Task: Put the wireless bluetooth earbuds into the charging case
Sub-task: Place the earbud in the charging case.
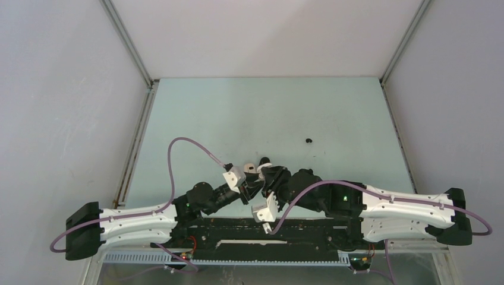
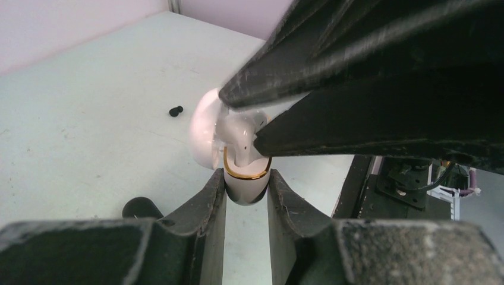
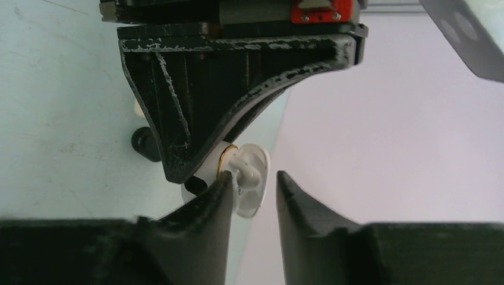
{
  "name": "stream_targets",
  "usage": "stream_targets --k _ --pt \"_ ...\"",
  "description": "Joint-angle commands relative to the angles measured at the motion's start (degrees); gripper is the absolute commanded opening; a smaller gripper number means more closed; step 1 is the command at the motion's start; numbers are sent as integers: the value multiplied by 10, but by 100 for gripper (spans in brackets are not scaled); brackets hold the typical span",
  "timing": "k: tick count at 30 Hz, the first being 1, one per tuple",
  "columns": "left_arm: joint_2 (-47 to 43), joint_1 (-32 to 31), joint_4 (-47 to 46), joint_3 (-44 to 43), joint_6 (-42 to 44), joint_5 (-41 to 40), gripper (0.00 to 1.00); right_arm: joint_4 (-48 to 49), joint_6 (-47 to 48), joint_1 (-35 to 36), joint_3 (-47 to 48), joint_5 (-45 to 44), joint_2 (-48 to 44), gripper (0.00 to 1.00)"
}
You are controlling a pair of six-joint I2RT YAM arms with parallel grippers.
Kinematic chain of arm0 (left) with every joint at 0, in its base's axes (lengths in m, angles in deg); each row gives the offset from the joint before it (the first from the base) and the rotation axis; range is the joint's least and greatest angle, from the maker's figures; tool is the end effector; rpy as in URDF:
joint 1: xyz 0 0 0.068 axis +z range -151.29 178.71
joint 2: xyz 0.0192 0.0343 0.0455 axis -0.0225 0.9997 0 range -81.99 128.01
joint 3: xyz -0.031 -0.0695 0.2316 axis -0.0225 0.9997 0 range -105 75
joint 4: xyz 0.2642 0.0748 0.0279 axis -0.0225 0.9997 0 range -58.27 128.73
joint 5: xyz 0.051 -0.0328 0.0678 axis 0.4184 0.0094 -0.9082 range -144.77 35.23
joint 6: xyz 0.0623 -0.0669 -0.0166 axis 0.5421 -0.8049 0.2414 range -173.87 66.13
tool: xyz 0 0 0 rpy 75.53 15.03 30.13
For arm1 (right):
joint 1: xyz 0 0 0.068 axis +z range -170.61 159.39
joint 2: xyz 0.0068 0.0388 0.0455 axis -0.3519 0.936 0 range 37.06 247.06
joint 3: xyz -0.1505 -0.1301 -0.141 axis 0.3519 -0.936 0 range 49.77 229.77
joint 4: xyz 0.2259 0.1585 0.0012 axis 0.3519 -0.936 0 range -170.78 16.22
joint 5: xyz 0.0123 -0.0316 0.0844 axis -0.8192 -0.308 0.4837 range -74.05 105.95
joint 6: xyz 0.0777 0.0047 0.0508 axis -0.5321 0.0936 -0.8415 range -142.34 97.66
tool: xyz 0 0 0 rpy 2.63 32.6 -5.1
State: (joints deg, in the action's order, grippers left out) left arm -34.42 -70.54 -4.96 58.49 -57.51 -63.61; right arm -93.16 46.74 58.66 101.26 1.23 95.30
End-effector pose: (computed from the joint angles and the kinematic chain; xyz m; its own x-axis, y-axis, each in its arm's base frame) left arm 0.1084 -0.2499 0.2186 -0.0205 -0.1228 -0.9922 0.8704 0.4861 -0.0782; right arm 0.0770 0.2924 0.2730 0.8186 -0.5321 -0.2162 -0.4009 -0.2598 -0.8785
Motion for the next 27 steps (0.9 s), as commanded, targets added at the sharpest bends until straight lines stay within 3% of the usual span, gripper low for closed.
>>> stream_targets --k 1,7,13,19,21,23,27 --pt "-7 -2 -17 -26 -3 -4 0 -30 0 4 10 17 -23 43" --pt "-8 -2 -16 -20 -4 -6 0 -160 -77 0 118 59 -16 64" --pt "-3 -2 -16 -18 -2 -4 0 -283 -172 -54 221 120 17 70" --pt "3 -2 -17 -18 13 34 0 -437 -266 -193 389 294 120 62" --pt "6 -2 -6 -21 20 47 0 -507 -259 -219 444 342 159 51" --pt "10 -2 8 -27 26 55 0 -560 -241 -226 471 366 181 33" --pt "16 -2 20 -32 31 63 0 -559 -214 -204 453 371 167 30"
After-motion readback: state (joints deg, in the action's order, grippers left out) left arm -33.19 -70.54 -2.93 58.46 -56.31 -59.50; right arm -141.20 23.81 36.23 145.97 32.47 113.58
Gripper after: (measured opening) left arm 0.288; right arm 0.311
